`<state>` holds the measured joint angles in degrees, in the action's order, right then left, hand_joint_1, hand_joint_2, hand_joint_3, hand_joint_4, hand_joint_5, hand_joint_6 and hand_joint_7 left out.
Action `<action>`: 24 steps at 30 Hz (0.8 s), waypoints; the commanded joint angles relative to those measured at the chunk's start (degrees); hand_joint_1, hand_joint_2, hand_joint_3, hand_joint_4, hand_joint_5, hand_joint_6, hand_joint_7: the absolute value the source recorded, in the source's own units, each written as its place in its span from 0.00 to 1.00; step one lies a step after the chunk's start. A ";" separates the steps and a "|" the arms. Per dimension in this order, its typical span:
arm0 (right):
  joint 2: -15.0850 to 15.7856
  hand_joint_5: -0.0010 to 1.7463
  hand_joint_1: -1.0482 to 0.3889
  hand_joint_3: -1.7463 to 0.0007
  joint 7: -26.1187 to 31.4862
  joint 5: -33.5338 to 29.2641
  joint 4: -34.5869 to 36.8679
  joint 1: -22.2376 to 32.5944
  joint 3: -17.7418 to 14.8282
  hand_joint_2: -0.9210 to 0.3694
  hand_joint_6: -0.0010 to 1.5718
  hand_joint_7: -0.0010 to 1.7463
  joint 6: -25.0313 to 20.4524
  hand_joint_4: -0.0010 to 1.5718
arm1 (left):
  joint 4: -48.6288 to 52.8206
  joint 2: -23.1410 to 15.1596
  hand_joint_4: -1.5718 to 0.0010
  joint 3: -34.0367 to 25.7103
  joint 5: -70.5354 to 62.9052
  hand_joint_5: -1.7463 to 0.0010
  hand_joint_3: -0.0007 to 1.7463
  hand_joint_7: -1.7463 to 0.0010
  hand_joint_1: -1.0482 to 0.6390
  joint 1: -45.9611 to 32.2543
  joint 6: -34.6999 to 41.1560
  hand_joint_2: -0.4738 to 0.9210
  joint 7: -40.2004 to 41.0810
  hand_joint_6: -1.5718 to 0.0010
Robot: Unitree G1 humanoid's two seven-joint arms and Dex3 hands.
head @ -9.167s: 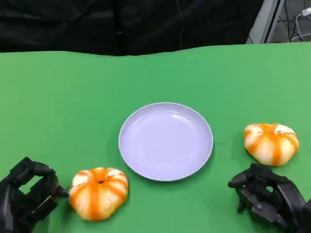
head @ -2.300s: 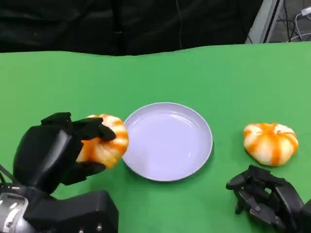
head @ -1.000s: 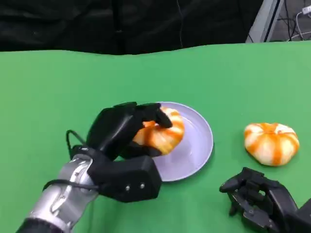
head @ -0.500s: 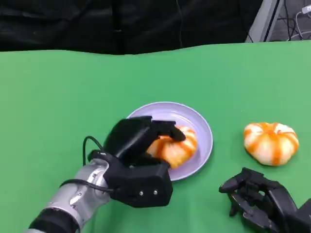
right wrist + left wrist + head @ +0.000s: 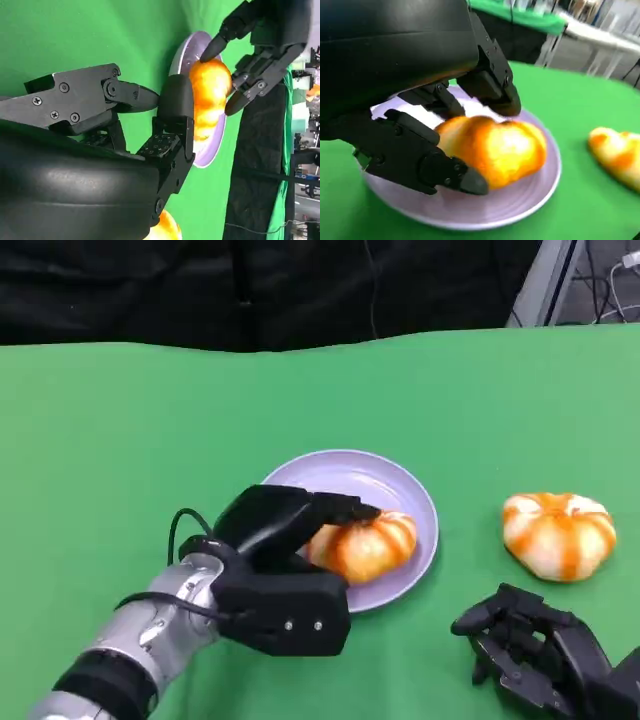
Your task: Grasp the bread from the table and place it into the plate.
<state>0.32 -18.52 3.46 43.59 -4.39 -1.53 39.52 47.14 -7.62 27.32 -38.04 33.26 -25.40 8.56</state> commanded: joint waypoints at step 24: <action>0.47 1.00 0.52 0.75 -0.66 0.94 0.18 0.05 -0.40 0.00 0.48 0.60 -0.33 0.42 | -13.38 -4.07 0.79 -12.60 19.56 0.97 0.38 0.99 0.11 -7.69 -6.36 1.00 -6.65 0.81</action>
<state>0.28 -19.08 3.58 43.99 -4.49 -1.60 39.67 33.25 -11.49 17.95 -24.65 27.37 -26.81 3.81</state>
